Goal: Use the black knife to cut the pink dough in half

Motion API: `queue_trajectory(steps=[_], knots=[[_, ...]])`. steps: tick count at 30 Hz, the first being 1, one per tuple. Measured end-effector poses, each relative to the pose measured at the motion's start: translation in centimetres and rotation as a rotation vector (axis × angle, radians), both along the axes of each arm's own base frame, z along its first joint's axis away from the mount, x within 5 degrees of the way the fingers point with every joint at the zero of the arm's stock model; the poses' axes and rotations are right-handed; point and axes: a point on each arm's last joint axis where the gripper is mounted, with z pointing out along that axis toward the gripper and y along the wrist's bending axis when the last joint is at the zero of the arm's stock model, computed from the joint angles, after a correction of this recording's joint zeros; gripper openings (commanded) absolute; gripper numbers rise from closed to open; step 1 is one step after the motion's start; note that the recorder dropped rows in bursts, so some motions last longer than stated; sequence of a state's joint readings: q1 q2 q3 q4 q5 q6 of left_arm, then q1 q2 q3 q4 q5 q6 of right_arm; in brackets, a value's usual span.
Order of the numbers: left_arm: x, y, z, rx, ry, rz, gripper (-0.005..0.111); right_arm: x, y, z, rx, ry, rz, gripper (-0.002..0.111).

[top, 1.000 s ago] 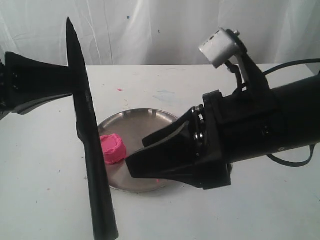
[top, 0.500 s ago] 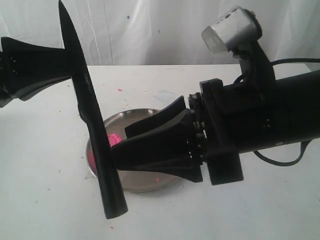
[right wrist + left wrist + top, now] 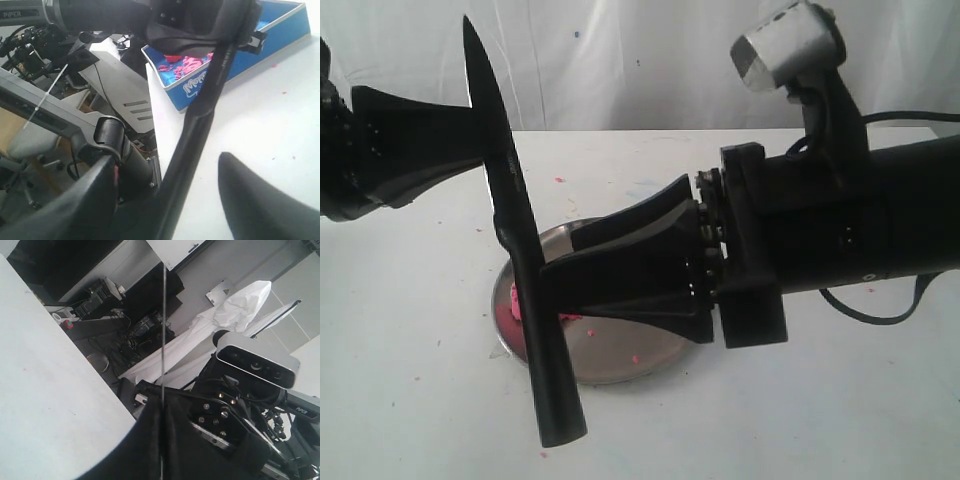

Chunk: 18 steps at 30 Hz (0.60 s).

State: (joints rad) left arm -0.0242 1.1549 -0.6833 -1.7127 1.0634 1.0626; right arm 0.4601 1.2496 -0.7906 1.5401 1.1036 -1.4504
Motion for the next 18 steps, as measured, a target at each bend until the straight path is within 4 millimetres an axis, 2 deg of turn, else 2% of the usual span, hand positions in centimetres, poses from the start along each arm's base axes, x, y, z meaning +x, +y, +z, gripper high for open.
queue_trajectory(steps=[13, 18], knots=[[0.0, -0.1, -0.1, -0.019, 0.005, -0.032, 0.000, 0.9, 0.6, -2.0, -0.018, 0.077, 0.046, 0.056], [0.1, -0.1, -0.2, -0.019, 0.009, -0.032, 0.000, 1.1, 0.8, -2.0, 0.008, 0.087, 0.049, 0.055]])
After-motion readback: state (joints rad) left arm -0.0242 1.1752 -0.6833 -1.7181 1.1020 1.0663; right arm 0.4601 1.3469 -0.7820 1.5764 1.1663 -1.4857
